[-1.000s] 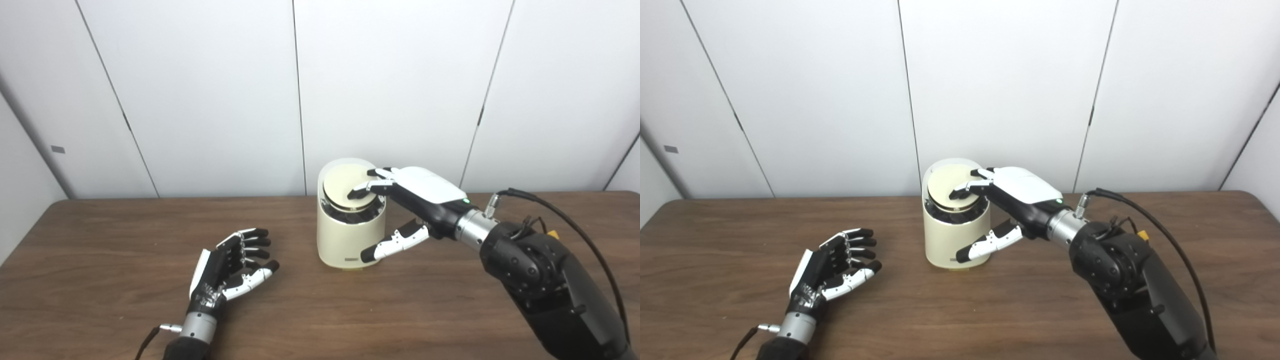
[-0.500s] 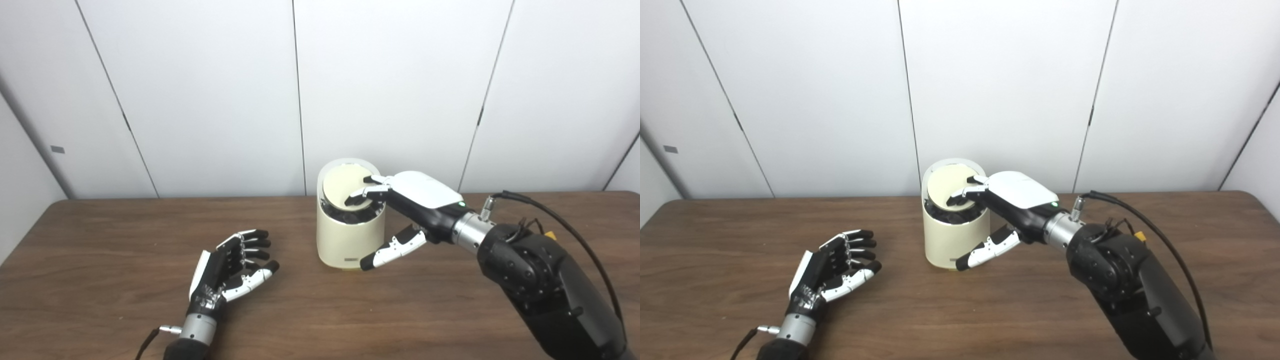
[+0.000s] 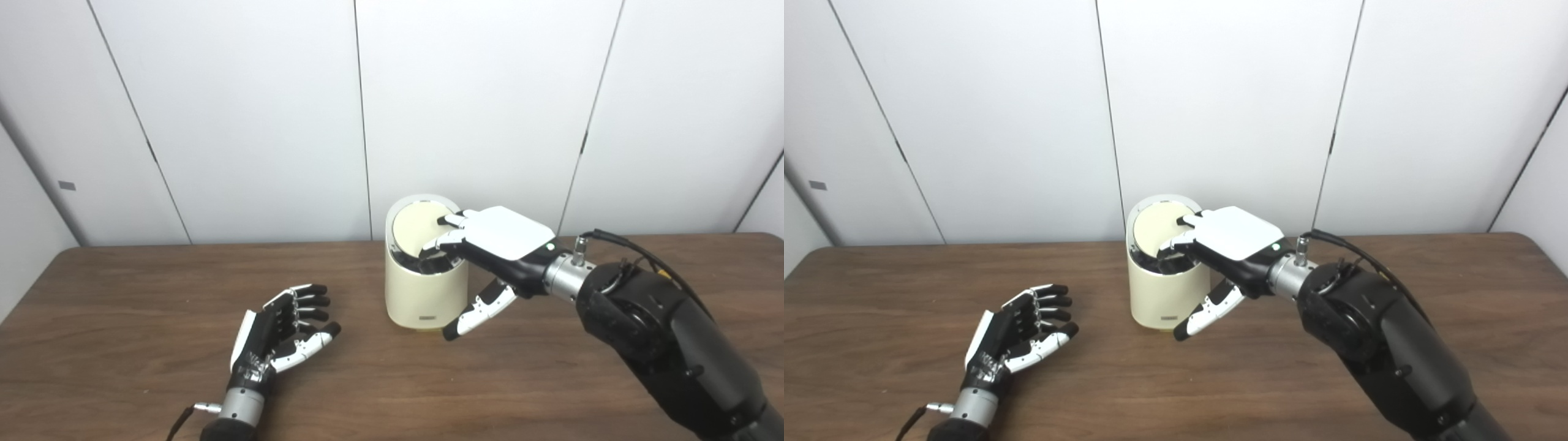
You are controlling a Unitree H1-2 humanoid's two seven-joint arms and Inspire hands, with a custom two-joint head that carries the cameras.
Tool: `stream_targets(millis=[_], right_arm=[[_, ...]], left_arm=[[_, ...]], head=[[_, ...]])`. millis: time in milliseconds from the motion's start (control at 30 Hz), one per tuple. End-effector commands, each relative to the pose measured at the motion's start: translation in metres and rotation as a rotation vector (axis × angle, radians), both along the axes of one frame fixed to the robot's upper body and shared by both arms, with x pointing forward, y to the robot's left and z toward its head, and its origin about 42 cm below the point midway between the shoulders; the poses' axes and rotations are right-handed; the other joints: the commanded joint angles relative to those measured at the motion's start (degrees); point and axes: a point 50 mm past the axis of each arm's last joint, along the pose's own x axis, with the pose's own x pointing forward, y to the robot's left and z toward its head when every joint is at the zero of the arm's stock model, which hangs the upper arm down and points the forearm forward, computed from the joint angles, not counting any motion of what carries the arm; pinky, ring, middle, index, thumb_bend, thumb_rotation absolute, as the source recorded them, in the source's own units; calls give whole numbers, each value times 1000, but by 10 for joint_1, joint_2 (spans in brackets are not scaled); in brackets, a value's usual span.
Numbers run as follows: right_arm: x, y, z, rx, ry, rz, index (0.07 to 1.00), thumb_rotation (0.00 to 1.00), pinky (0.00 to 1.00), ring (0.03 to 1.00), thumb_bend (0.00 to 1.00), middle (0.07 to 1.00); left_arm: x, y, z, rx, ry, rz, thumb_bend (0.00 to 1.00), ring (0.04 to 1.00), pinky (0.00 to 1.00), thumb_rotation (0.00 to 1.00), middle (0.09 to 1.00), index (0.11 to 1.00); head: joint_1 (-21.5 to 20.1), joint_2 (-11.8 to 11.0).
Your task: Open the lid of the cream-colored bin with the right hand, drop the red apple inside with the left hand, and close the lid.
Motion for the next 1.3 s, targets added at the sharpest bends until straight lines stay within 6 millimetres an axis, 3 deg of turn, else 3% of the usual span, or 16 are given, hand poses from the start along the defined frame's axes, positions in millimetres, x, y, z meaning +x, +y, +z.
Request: stream_targets(millis=[0, 267, 433, 533, 667, 800, 933, 1100, 1267], right_arm=[[5, -6, 1, -39, 19, -16, 812, 622, 966, 962, 805, 802], [-2, -19, 26, 174, -33, -29, 831, 592, 1000, 970, 758, 837], [-1, -32, 32, 387, -39, -38, 901, 500, 737, 906, 713, 910], [-2, -42, 27, 510, -22, -60, 934, 438, 721, 905, 708, 942], [-3, -59, 5, 650, 13, -116, 963, 352, 779, 879, 723, 935], [-5, -71, -17, 760, 81, -163, 969, 296, 860, 935, 747, 962], [-8, -84, -46, 826, 137, -219, 956, 304, 793, 934, 786, 997], [-24, -93, -73, 867, 162, -296, 950, 346, 789, 902, 800, 933], [-37, -96, -99, 922, 190, -331, 953, 366, 737, 874, 770, 929]], left_arm=[[-7, -3, -8, -3, 18, 12, 644, 624, 497, 87, 684, 719], [-7, -1, -7, -10, 18, 6, 644, 629, 497, 100, 687, 723], [-7, -2, -7, -3, 18, 5, 645, 627, 500, 108, 686, 723], [-7, -2, -6, -9, 18, 1, 655, 627, 502, 118, 687, 723], [-7, -2, -6, -7, 9, -4, 671, 622, 497, 136, 684, 723], [-7, -2, -5, -5, 7, -5, 662, 620, 492, 123, 686, 721], [-8, -2, -4, -15, 9, -6, 655, 626, 499, 106, 690, 723], [-8, -2, -2, -11, 3, -10, 664, 634, 508, 133, 695, 727], [-7, -3, 0, -5, -2, -18, 655, 633, 507, 114, 699, 732]], head=[[1, 0], [1, 1], [1, -1], [1, -2], [1, -2], [2, -2], [0, -2], [-4, -1], [-5, -3]])
